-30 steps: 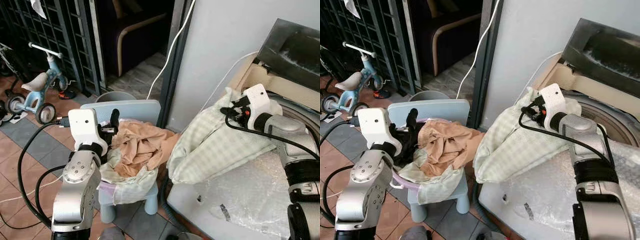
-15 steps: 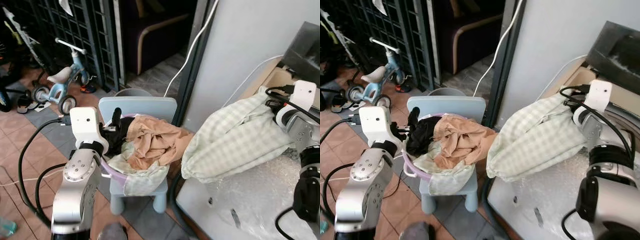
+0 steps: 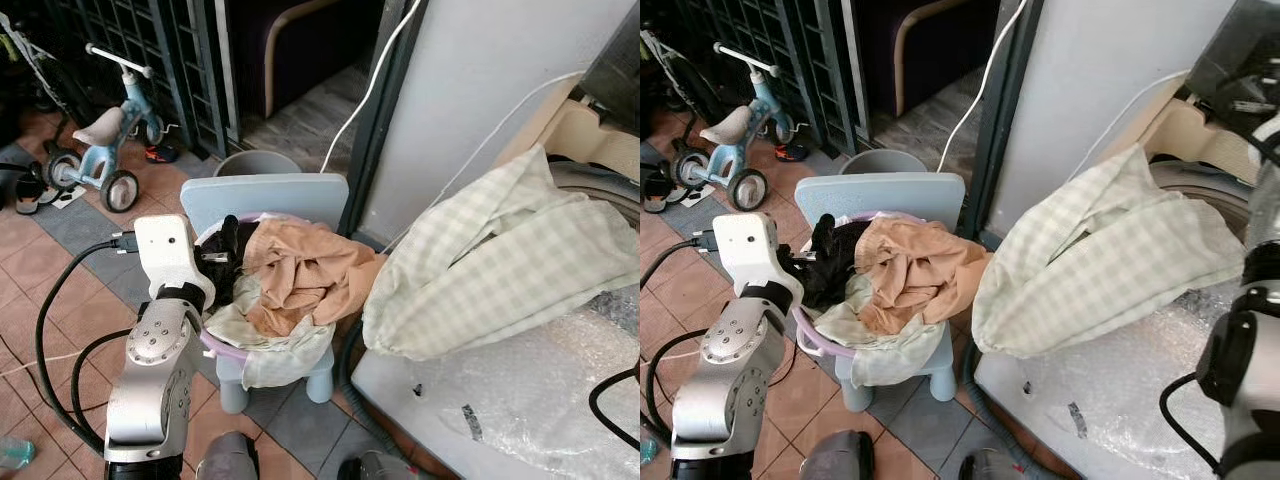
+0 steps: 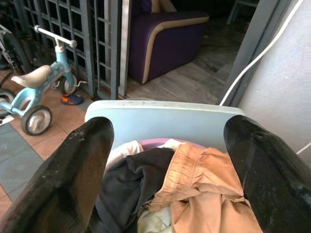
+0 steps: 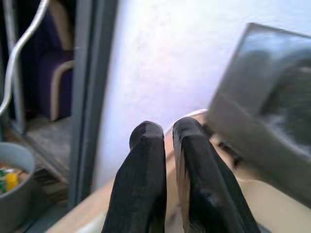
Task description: Clothes washing
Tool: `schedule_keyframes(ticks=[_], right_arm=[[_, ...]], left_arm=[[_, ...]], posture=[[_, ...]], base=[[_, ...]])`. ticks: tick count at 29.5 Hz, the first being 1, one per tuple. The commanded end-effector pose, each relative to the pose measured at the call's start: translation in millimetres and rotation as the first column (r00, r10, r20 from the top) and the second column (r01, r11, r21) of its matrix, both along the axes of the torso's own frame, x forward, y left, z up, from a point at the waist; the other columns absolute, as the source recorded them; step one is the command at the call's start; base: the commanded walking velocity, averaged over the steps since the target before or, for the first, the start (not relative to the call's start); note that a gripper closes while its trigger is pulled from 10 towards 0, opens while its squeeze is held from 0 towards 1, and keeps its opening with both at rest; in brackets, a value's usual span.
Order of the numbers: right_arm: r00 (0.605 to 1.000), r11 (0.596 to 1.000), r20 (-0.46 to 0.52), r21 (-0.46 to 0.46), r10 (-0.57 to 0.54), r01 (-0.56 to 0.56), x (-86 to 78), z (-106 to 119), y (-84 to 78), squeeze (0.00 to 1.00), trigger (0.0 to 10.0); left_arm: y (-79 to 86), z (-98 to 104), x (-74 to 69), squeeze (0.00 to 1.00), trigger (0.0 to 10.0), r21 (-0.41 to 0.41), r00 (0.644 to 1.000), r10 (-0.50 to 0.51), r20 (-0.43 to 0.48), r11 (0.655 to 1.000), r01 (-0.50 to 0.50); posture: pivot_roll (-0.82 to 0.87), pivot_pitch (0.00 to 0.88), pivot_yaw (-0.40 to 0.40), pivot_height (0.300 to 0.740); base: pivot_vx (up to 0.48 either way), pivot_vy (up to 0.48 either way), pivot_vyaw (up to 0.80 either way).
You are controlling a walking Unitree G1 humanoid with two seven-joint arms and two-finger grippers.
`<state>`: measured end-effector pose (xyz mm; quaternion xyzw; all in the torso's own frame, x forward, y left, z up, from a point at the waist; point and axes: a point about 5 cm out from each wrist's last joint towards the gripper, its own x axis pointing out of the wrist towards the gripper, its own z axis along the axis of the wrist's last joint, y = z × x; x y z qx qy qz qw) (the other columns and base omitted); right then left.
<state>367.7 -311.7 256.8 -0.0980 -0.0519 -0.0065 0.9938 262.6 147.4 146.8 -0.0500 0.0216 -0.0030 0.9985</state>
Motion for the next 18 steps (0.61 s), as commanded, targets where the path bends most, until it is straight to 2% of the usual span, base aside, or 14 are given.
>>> schedule_keyframes(ticks=[1,2,3,5,6,8,10,12,14,15,17,18], right_arm=[[0.980,0.979,-0.048,-0.058,0.191,-0.193,-4.6,-5,15.0,1.00,10.0],[0.953,0.952,-0.095,-0.082,0.286,-0.294,-10.3,-13,19.8,1.00,10.0],[0.953,0.952,-0.095,-0.082,0.286,-0.294,-10.3,-13,19.8,1.00,10.0],[0.922,0.921,-0.131,-0.097,0.363,-0.377,-21.1,-17,17.4,1.00,10.0],[0.922,0.921,-0.131,-0.097,0.363,-0.377,-21.1,-17,17.4,1.00,10.0],[0.927,0.919,-0.137,-0.144,0.350,-0.368,-35.1,-14,0.9,1.00,10.0],[0.930,0.920,-0.129,-0.153,0.343,-0.361,-40.5,-13,-4.2,1.00,10.0],[0.913,0.906,-0.150,-0.143,0.379,-0.399,-48.4,-15,-4.7,1.00,10.0],[0.868,0.856,-0.231,-0.185,0.439,-0.482,-64.1,-25,-0.2,1.00,10.0],[0.865,0.854,-0.237,-0.184,0.442,-0.487,-65.0,-26,0.3,1.00,10.0],[0.866,0.841,-0.262,-0.237,0.426,-0.485,-69.0,-31,1.0,1.00,10.0],[0.835,0.808,-0.312,-0.251,0.453,-0.533,-74.2,-36,3.7,1.00,10.0]], left_arm=[[2.3,-1,-0.5,0.00,10.0,0.000,1.000,0.009,-0.008,1.000,-0.009],[2.8,-1,-0.2,0.00,10.0,0.000,1.000,0.009,-0.009,1.000,-0.009],[2.8,-1,-0.2,0.00,10.0,0.000,1.000,0.009,-0.009,1.000,-0.009],[2.5,-1,0.7,0.00,10.0,-0.002,1.000,0.007,-0.008,1.000,-0.007],[2.5,-1,0.7,0.00,10.0,-0.002,1.000,0.007,-0.008,1.000,-0.007],[1.3,-2,2.2,0.00,10.0,-0.007,1.000,0.002,-0.008,1.000,-0.002],[0.5,-1,3.0,0.00,10.0,-0.011,1.000,-0.002,-0.005,1.000,0.002],[0.3,-2,3.9,0.00,10.0,-0.013,1.000,-0.006,-0.005,1.000,0.006],[-1.1,-2,7.0,0.00,10.0,-0.017,1.000,-0.020,-0.005,1.000,0.020],[-1.5,-2,7.5,0.00,10.0,-0.017,1.000,-0.023,-0.005,1.000,0.023],[-3.6,-1,10.1,0.00,10.0,-0.014,0.999,-0.038,-0.001,0.999,0.038],[-4.9,0,11.8,0.00,10.0,-0.010,0.999,-0.048,0.005,0.999,0.048]], posture=[[0.07,0.055,-0.046,0.740],[0.06,0.055,-0.046,0.740],[0.06,0.055,-0.046,0.740],[0.05,0.053,-0.049,0.740],[0.05,0.053,-0.049,0.740],[0.04,0.052,-0.050,0.740],[0.03,0.050,-0.050,0.740],[0.02,0.048,-0.048,0.740],[0.00,0.044,-0.036,0.740],[0.00,0.044,-0.036,0.740],[-0.01,0.043,-0.030,0.740],[-0.02,0.042,-0.026,0.740]], base=[[0.000,0.000,0.00],[0.000,0.000,0.00],[0.000,0.000,0.00],[0.000,0.000,0.00],[0.000,0.000,0.00],[0.000,0.000,0.00],[0.000,0.000,0.00],[0.000,0.000,0.00],[0.000,0.000,0.00],[0.000,0.000,0.00],[0.000,0.000,0.00],[0.000,0.000,0.00]])
